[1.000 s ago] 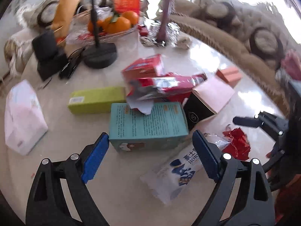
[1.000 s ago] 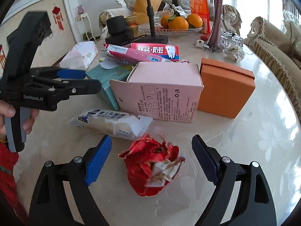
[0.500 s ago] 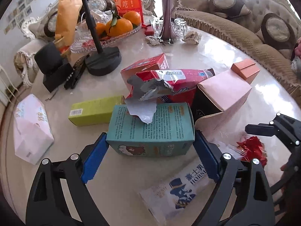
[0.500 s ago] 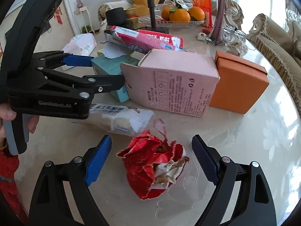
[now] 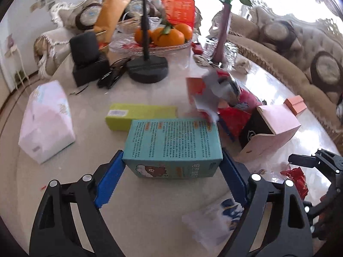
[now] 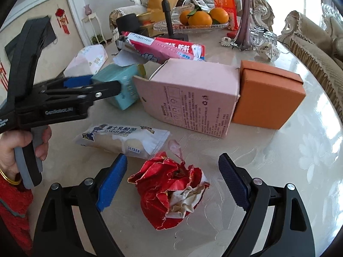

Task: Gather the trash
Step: 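Grasp the teal box with the left tool while the right tool grasps the red wrapper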

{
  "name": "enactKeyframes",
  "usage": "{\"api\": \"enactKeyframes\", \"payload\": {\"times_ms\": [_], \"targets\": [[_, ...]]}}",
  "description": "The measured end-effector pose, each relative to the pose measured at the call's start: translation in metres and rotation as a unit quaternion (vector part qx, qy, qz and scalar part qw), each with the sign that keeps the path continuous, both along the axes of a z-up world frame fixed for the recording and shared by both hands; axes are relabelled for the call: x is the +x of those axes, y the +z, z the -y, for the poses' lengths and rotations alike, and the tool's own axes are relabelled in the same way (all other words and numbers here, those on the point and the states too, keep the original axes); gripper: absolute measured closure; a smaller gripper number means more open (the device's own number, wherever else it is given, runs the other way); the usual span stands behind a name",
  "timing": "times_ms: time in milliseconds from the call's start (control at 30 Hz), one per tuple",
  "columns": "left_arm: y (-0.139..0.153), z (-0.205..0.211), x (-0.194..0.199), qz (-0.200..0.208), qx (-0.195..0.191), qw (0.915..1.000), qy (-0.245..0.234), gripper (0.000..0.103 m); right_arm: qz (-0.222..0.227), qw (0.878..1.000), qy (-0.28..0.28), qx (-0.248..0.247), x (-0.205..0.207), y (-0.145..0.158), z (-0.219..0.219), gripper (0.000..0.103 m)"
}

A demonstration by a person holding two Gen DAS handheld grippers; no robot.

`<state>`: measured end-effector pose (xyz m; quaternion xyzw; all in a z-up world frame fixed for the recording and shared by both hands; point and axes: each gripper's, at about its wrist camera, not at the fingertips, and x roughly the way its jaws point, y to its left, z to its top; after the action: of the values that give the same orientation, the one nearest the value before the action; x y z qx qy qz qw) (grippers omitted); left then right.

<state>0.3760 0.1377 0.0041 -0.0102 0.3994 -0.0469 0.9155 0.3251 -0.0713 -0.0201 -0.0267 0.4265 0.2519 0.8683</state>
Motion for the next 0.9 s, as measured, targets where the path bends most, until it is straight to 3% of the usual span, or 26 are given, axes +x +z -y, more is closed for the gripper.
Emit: {"api": "enactKeyframes", "payload": {"times_ms": [100, 300, 367, 433, 667, 900], "targets": [[0.001, -0.014, -0.007, 0.003, -0.024, 0.9996, 0.013, 0.019, -0.002, 1.0, 0.008, -0.001, 0.0, -0.001, -0.002, 0.021], [0.0, -0.019, -0.015, 0.004, -0.027, 0.9995, 0.015, 0.019, 0.008, 0.999, 0.031, -0.021, -0.019, 0.0, -0.003, 0.022], [0.002, -0.02, -0.019, 0.008, -0.041, 0.999, 0.015, 0.019, 0.015, 0.999, 0.026, -0.027, -0.02, 0.001, -0.002, 0.049], [0.005, -0.021, -0.025, 0.013, -0.044, 0.9989, 0.015, 0.019, 0.016, 0.999, 0.034, -0.025, -0.022, 0.002, 0.001, 0.054], [0.017, -0.026, -0.063, 0.022, -0.06, 0.9979, 0.009, 0.019, 0.015, 0.999, 0.035, 0.022, -0.04, 0.014, 0.02, 0.057], [0.041, -0.021, -0.149, 0.051, -0.08, 0.9955, -0.007, 0.019, 0.026, 0.994, 0.025, 0.107, -0.081, 0.041, 0.056, 0.057]]}}
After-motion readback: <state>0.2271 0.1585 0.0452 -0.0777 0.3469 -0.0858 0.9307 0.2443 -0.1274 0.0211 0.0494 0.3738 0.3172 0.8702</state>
